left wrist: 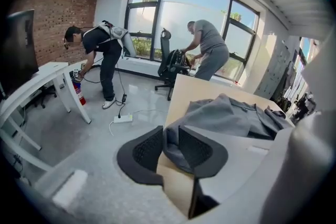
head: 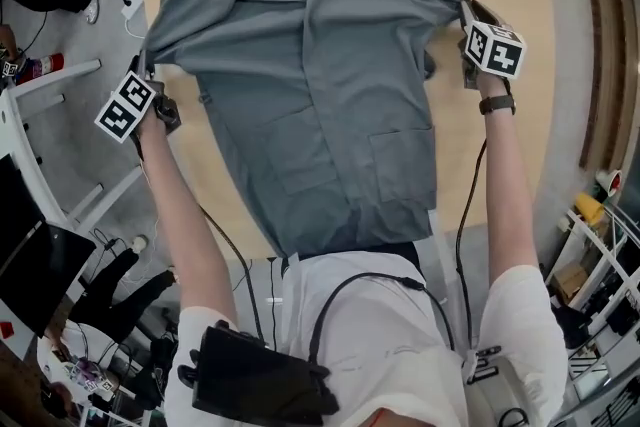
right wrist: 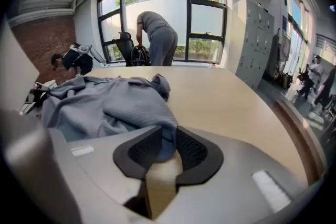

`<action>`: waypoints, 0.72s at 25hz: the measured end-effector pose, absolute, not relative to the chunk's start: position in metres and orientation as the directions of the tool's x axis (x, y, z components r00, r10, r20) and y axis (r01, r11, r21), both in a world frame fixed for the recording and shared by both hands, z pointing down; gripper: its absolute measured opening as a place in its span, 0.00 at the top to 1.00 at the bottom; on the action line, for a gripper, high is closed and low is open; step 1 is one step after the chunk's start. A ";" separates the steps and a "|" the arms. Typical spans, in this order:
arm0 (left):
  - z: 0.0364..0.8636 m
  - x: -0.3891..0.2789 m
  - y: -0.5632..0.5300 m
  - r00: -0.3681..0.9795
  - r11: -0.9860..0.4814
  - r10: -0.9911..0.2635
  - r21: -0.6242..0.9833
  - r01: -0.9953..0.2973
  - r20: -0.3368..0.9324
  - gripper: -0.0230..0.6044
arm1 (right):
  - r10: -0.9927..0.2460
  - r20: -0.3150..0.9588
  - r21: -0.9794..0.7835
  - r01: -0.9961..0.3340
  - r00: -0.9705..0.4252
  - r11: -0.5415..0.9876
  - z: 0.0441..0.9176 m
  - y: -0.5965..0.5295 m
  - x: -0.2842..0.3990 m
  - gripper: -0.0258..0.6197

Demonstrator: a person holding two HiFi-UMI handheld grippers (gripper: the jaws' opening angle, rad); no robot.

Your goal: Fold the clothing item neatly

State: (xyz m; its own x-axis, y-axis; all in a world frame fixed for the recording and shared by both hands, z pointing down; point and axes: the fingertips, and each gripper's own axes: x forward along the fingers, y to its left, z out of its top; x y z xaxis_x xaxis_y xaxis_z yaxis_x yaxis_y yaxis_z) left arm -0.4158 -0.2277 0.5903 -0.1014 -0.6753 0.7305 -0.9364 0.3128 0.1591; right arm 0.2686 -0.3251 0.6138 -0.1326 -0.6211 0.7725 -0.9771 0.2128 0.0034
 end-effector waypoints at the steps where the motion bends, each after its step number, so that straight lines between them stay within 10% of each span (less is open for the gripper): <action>1: 0.581 -0.408 -0.231 -0.090 0.289 -0.692 0.160 -0.944 0.717 0.80 | -0.629 0.761 -0.001 -0.970 -0.159 0.244 0.606 -0.327 0.257 0.81; 18: 0.571 -0.026 -0.319 0.525 -0.406 -0.576 0.338 -0.849 0.627 0.80 | -0.606 0.723 0.111 -0.809 -0.333 0.577 0.580 -0.430 0.096 0.66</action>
State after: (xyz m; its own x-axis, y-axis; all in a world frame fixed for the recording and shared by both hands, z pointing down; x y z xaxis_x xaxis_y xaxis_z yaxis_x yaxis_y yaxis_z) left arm -0.0258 -0.3185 0.5712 0.5245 -0.5756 0.6273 -0.8493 -0.4055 0.3380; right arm 0.0963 -0.4299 0.5795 -0.3331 -0.6057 0.7226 -0.8093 0.5769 0.1106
